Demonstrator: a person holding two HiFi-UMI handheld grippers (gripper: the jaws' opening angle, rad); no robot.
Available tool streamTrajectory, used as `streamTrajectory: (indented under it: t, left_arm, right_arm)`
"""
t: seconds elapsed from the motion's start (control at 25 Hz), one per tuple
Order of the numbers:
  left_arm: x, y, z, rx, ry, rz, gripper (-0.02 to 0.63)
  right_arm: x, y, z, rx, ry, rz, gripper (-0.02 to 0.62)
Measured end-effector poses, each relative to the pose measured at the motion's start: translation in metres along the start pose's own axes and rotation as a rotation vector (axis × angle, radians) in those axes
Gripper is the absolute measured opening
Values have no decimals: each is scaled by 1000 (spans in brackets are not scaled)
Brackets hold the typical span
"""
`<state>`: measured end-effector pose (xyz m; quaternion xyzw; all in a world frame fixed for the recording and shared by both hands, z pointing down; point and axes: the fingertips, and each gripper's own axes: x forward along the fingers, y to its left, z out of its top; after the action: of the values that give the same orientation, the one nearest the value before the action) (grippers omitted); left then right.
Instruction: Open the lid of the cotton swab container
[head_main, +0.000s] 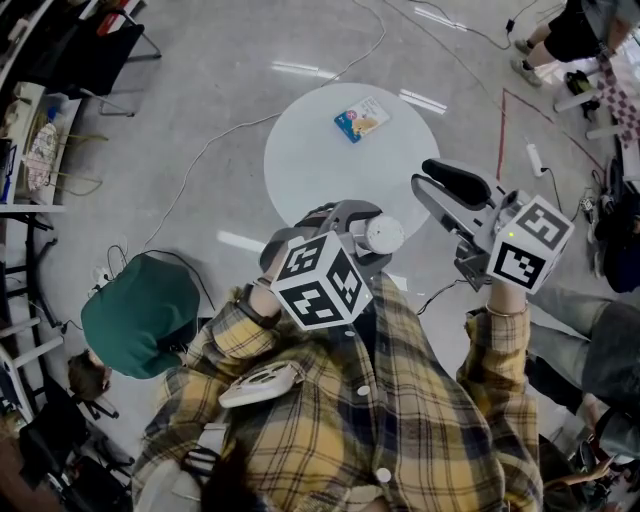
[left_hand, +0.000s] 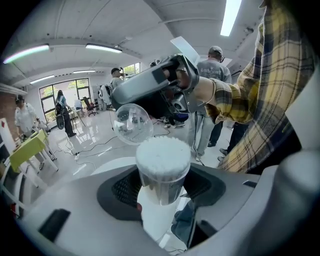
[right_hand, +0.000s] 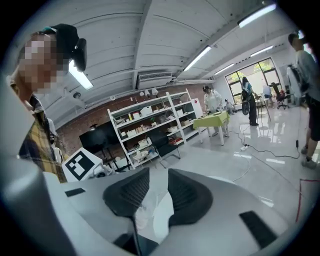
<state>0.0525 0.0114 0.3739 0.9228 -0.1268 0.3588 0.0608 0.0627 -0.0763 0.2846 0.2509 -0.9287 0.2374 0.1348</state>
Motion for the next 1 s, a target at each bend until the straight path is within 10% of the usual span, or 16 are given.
streamTrajectory:
  t: [1.0]
  left_arm:
    - [-9,0,9,-28,-59,-8,264]
  right_arm:
    - [10,-23,-30,1,-28,-109,97]
